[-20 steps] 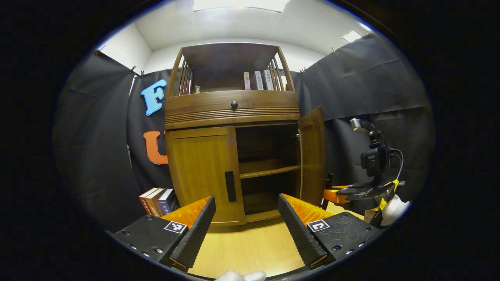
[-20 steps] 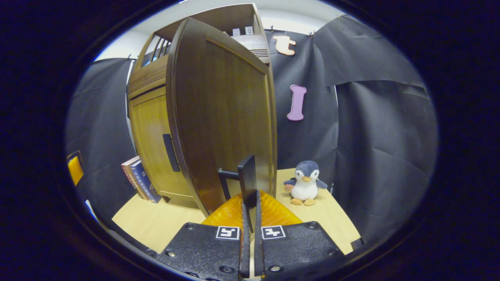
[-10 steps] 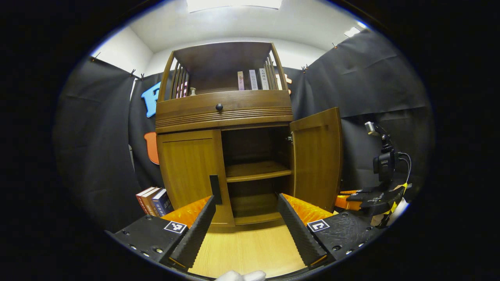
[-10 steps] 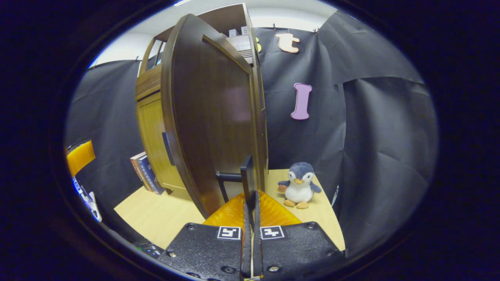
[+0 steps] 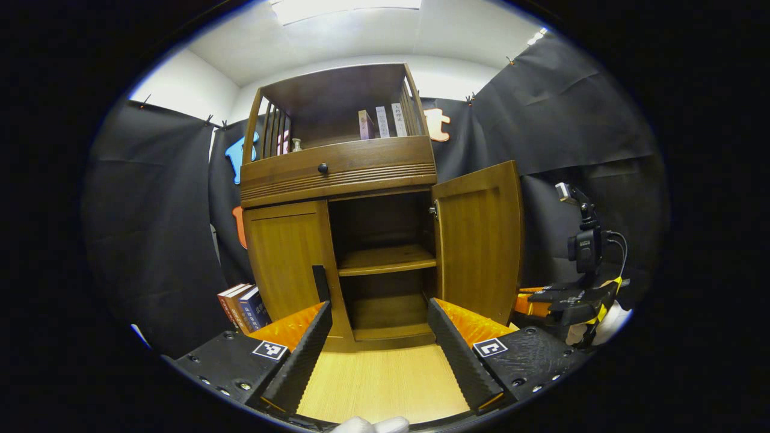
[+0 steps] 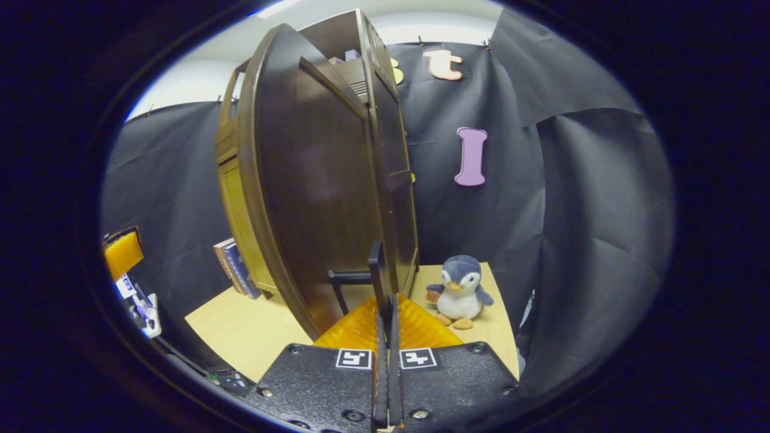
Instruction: Open the right door of the double-door shoe cabinet with the right hand, and open the left door with the left hand.
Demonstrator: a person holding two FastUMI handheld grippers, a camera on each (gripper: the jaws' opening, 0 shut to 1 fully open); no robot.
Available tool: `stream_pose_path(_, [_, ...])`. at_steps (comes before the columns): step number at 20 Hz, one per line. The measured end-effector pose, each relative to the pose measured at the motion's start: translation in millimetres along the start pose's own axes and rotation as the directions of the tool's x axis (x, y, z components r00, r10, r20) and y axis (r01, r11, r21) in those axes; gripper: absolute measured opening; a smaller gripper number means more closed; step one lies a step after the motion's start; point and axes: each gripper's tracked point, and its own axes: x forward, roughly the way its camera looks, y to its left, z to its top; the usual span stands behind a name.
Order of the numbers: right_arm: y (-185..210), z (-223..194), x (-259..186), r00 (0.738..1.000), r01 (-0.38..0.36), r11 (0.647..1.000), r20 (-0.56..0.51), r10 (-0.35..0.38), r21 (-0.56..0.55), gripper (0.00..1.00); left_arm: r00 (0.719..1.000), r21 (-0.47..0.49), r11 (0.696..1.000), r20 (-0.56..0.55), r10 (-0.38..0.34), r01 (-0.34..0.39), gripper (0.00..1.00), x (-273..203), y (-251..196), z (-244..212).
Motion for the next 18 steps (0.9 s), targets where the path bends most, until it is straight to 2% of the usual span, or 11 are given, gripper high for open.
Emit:
stream_pose_path(6, [-8.3, 1.0, 0.8, 0.997, -0.072, 0.997, -0.006, 0.072, 0.007, 0.04, 0.999, 0.024, 0.999, -0.021, 0.039, -0.038, 0.96, -13.6, -20.0, 3.7])
stream_pose_path(11, [-6.7, -0.3, -0.1, 0.995, -0.097, 0.995, 0.001, 0.097, -0.021, 0.04, 0.999, 0.048, 0.998, -0.007, 0.049, -0.048, 0.96, -20.8, -28.8, 10.9])
stream_pose_path(14, [-7.5, -1.8, -10.8, 0.993, -0.121, 0.993, 0.011, 0.121, -0.006, 0.09, 0.999, 0.047, 0.998, -0.006, 0.052, -0.052, 0.96, -23.9, -31.1, 12.2])
stream_pose_path(15, [-11.5, -2.9, -18.8, 0.993, -0.115, 0.993, 0.026, 0.115, 0.001, 0.17, 0.999, 0.047, 0.998, -0.008, 0.053, -0.053, 0.96, -24.2, -30.6, 12.0])
stream_pose_path(16, [-15.6, -1.6, -25.5, 0.994, -0.104, 0.995, 0.04, 0.104, 0.001, 0.15, 0.998, 0.047, 0.997, -0.01, 0.055, -0.055, 0.96, -25.2, -29.0, 11.7])
stream_pose_path(17, [-19.1, -1.6, -32.3, 0.995, -0.088, 0.996, 0.047, 0.088, -0.004, 0.29, 0.998, 0.046, 0.997, -0.011, 0.058, -0.057, 0.96, -25.7, -26.5, 11.6])
stream_pose_path(18, [-24.3, -0.4, -40.2, 0.996, -0.065, 0.998, 0.057, 0.065, -0.005, 0.29, 0.998, 0.045, 0.997, -0.01, 0.058, -0.058, 0.96, -24.7, -23.2, 11.0])
